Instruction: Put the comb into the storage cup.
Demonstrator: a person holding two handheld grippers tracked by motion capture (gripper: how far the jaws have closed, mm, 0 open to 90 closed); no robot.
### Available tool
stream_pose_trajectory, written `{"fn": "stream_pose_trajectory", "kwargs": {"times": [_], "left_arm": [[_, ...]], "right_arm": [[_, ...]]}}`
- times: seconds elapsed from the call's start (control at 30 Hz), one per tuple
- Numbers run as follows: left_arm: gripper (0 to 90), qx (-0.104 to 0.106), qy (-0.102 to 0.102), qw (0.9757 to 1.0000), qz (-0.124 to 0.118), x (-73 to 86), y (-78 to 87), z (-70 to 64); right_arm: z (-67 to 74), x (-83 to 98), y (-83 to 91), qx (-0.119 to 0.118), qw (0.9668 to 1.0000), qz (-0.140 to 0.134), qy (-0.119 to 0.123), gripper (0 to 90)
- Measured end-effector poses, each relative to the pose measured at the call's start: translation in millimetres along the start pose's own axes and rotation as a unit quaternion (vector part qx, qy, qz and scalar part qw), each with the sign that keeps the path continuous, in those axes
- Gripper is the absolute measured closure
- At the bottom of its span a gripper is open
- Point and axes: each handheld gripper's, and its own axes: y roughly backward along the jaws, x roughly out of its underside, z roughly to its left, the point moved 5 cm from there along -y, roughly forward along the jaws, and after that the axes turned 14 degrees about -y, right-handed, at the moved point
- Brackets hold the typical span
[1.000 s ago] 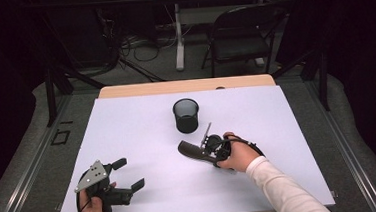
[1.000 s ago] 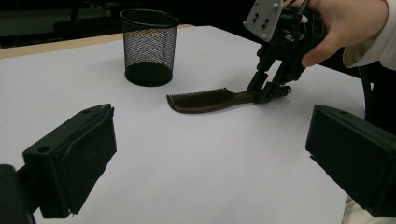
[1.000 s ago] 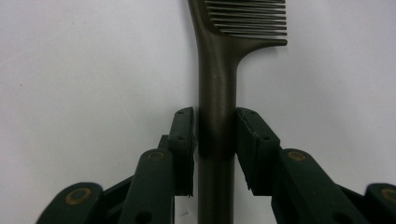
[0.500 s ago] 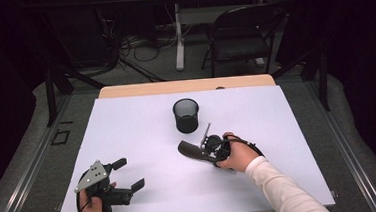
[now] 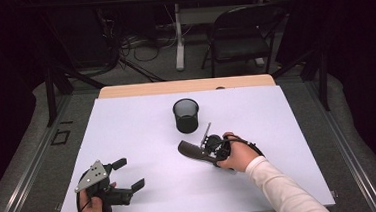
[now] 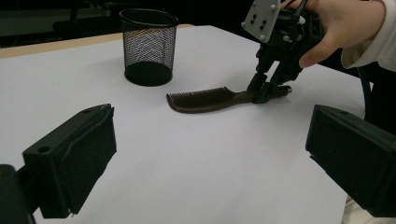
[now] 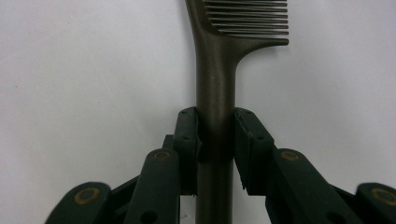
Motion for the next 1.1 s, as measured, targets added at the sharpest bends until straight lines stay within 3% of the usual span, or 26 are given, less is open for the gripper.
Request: {"fn": "stream_pose_trajectory", "kwargs": {"times": [0.7,1.1], "left_arm": [[1.8,0.001,0.002,1.0000,0.000,0.2,-0.2,0.0],[2.7,0.001,0.003,1.0000,0.000,0.3,-0.2,0.0]], "right_arm": [[0.5,1.1,1.7,-0.004,1.0000,-0.005,-0.003,72.9],[0.2,2.2,8.6,-0.010,0.9996,-0.026,-0.011,73.0]]}}
